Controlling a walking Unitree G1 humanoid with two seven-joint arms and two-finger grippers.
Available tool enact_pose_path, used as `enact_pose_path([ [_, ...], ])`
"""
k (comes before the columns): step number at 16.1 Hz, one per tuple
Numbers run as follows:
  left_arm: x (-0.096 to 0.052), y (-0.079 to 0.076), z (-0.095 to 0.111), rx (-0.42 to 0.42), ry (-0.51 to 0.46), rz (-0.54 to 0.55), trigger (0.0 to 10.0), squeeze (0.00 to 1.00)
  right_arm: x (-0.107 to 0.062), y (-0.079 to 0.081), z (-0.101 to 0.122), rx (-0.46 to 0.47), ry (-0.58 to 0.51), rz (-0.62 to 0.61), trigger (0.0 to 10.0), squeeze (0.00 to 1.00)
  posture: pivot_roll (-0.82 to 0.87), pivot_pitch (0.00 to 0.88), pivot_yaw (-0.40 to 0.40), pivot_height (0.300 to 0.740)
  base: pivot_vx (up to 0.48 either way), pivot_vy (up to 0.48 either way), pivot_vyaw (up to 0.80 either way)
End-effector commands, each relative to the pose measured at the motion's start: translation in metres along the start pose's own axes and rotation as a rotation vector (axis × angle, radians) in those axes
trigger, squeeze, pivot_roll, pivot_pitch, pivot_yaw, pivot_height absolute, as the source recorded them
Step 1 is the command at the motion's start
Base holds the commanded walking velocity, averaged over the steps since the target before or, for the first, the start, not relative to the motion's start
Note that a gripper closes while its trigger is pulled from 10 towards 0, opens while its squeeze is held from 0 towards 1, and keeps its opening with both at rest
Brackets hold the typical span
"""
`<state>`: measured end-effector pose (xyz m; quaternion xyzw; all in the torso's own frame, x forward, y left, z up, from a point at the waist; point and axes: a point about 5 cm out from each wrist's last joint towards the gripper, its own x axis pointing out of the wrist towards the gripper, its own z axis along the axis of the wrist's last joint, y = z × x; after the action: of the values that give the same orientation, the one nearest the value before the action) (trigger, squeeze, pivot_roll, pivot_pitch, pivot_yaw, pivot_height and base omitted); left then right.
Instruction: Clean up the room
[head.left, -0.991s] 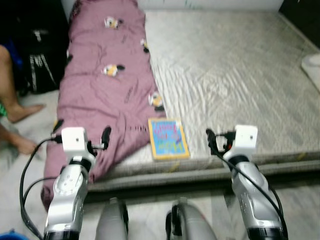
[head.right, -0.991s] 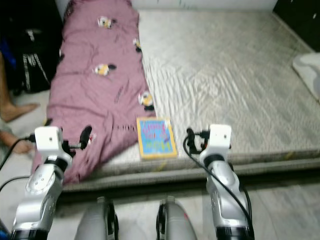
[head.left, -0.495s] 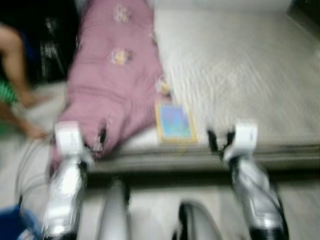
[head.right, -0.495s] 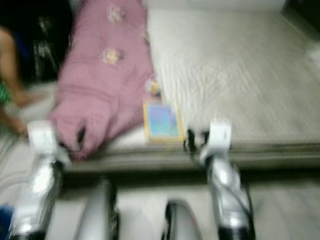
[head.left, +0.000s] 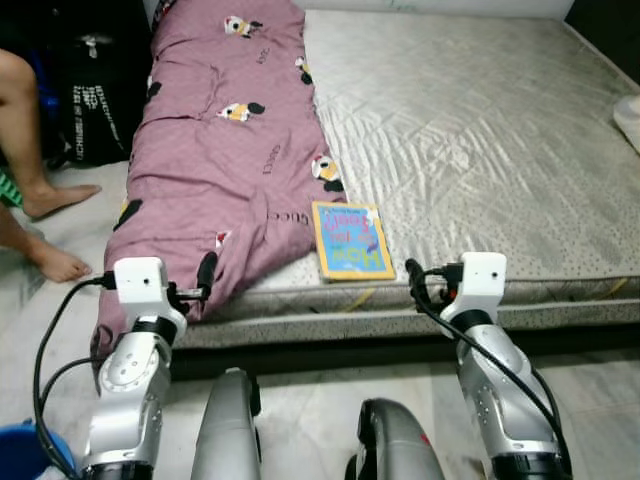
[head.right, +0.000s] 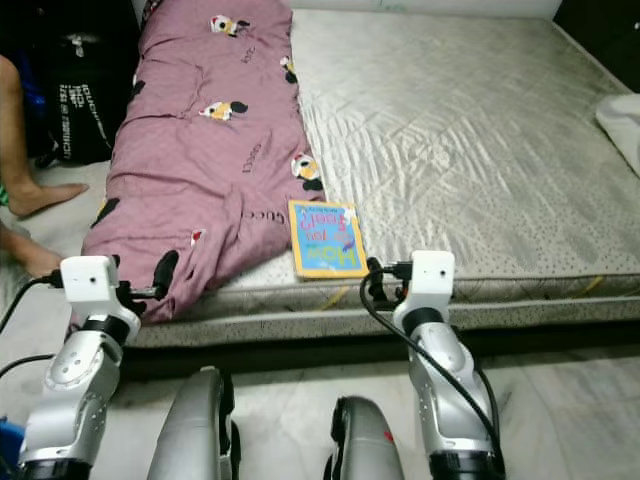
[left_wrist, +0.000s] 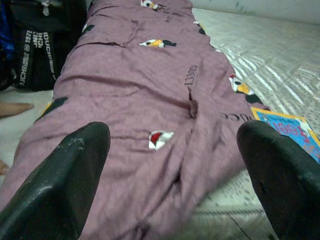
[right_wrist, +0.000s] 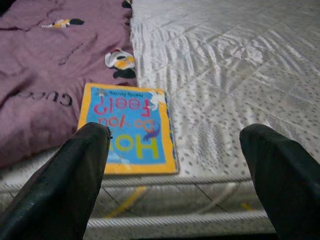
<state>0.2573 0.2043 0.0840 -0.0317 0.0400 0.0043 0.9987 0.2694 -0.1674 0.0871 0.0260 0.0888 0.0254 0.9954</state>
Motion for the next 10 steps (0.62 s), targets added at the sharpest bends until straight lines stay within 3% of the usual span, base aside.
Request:
enact_pose_path([
  [1, 0.0016, -0.0043, 0.0031, -0.003, -0.016, -0.015, 10.0, 0.00, -0.0020, -0.0076, -0.0014, -0.007, 0.011, -0.026, 10.0, 0.00, -0.03, 0.123, -0.040, 0.636, 0.480, 0.000, 0.00],
  [7, 0.0026, -0.0048, 0.0021, -0.009, -0.010, -0.016, 10.0, 0.00, -0.0019, -0.0078, -0.0011, -0.010, 0.013, -0.026, 10.0, 0.00, -0.03, 0.126, -0.042, 0.636, 0.465, 0.000, 0.00],
  [10, 0.0030, -0.0055, -0.0002, -0.003, 0.002, -0.004, 10.0, 0.00, -0.0021, -0.0081, -0.0014, -0.010, 0.015, -0.027, 10.0, 0.00, -0.03, 0.126, -0.042, 0.636, 0.000, 0.000, 0.00],
])
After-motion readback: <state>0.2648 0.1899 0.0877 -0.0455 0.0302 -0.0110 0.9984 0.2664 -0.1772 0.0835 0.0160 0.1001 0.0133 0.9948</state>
